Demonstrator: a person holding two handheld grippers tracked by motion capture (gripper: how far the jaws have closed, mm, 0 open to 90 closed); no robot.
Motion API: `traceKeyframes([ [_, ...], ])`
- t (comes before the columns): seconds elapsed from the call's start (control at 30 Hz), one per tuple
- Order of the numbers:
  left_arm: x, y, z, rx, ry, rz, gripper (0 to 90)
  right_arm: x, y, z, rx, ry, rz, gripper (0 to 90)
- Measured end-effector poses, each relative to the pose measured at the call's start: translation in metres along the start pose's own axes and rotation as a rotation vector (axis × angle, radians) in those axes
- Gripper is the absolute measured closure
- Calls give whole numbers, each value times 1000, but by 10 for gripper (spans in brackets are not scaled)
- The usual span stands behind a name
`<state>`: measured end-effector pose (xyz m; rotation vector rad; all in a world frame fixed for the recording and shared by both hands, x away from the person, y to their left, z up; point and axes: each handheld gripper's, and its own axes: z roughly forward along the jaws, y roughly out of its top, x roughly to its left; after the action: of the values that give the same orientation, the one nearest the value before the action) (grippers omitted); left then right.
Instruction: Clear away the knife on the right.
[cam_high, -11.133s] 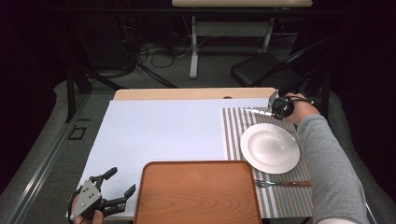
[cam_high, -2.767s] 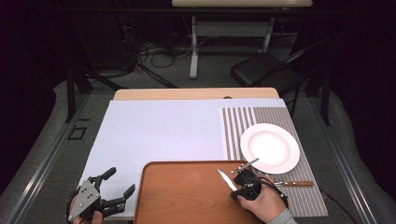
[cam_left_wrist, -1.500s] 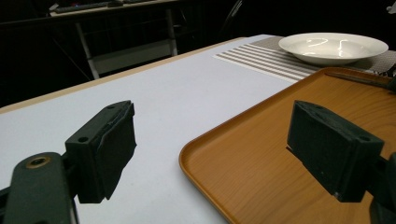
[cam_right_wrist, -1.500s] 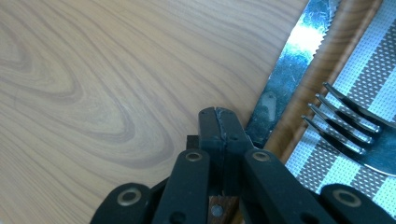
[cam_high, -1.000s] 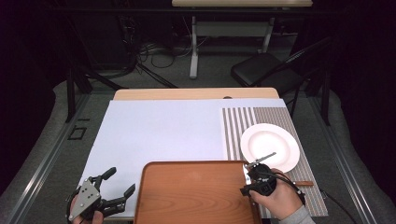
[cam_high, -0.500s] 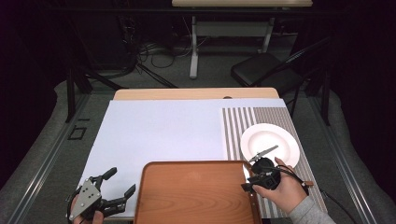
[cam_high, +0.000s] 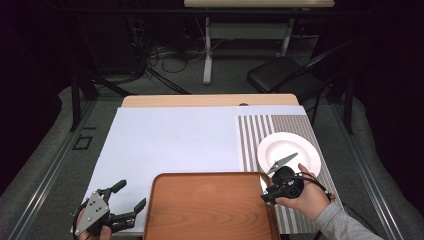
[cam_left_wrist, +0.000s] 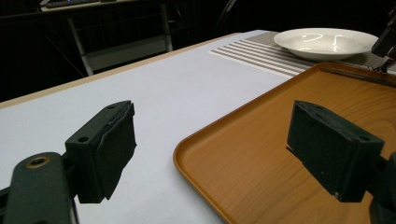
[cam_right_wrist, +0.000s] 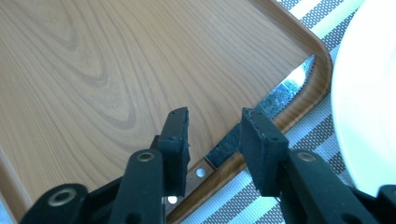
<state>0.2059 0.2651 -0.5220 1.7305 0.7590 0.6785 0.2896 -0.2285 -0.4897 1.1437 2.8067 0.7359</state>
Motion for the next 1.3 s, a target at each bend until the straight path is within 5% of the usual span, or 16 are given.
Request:
traceKeyframes([
  [0.2, 0, 0, 0, 0, 1, 1, 152, -9, 0, 0, -3, -14, -7, 661],
  [0.57, 0, 0, 0, 4, 2, -1, 152, -21, -7, -6, -51, -37, -28, 490],
  [0.97, -1, 0, 1, 6, 5, -1, 152, -39, -22, -19, -94, -91, 3, 421],
  [1.1, -1, -1, 2, 10, 3, -2, 152, -44, -28, -24, -119, -163, -26, 348],
  [1.2, -1, -1, 2, 8, 5, -1, 152, -48, -31, -30, -121, -207, -1, 237],
  [1.3, -1, -1, 2, 11, 5, 0, 152, -50, -34, -36, -137, -210, -3, 146],
])
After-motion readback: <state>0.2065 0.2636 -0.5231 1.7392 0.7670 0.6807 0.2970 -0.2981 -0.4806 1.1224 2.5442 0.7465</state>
